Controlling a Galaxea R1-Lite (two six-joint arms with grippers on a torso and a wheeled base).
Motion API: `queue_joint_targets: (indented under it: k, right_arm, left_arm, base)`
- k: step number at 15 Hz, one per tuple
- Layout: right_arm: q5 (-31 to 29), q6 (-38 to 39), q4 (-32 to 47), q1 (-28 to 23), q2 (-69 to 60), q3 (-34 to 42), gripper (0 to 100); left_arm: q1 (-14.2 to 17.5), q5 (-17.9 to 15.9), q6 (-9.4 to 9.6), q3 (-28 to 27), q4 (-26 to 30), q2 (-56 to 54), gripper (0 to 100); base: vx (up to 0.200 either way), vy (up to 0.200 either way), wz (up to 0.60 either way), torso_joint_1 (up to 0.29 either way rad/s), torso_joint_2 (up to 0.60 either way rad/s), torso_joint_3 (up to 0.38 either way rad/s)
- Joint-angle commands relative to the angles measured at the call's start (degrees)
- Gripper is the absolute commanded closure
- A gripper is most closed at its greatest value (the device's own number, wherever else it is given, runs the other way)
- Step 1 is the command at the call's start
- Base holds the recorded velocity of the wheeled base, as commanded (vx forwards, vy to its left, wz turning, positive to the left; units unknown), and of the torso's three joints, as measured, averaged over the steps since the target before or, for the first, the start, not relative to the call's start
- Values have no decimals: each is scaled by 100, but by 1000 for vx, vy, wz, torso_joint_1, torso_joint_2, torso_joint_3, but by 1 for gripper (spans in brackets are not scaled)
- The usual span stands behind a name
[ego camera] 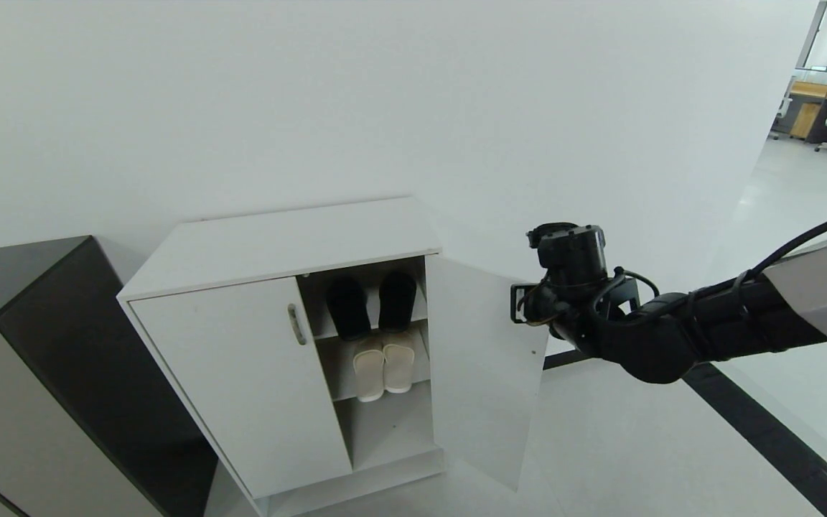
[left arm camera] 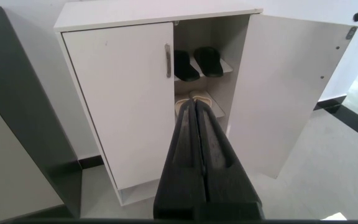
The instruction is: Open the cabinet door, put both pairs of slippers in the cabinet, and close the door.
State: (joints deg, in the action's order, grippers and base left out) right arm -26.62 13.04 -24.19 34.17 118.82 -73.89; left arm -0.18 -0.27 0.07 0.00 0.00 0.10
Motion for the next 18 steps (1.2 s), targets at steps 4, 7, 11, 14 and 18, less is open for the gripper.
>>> queue_joint_targets:
  k: [4, 7, 11, 14, 18]
  right_arm:
    - [175, -4, -174, -675, 387, -574, 100]
    - [175, -4, -165, -921, 757, -899, 100]
    - [175, -4, -165, -1018, 1143, -1181, 100]
    - [175, -4, -174, -1018, 1293, -1286, 100]
    - [175, 5, -165, -982, 1345, -1277, 100]
  left_arm:
    - [1, 0, 1, 0, 0, 8, 100]
    - [1, 0, 1, 0, 0, 8, 100]
    - [1, 0, 1, 0, 0, 8, 100]
    - [1, 0, 1, 0, 0, 8, 100]
    - [1, 0, 1, 0, 0, 8, 100]
  base:
    - [0, 0, 0, 0, 0, 0]
    - [0, 0, 0, 0, 0, 0]
    - [0, 0, 0, 0, 0, 0]
    - [0, 0, 0, 0, 0, 0]
    - [0, 0, 0, 0, 0, 0]
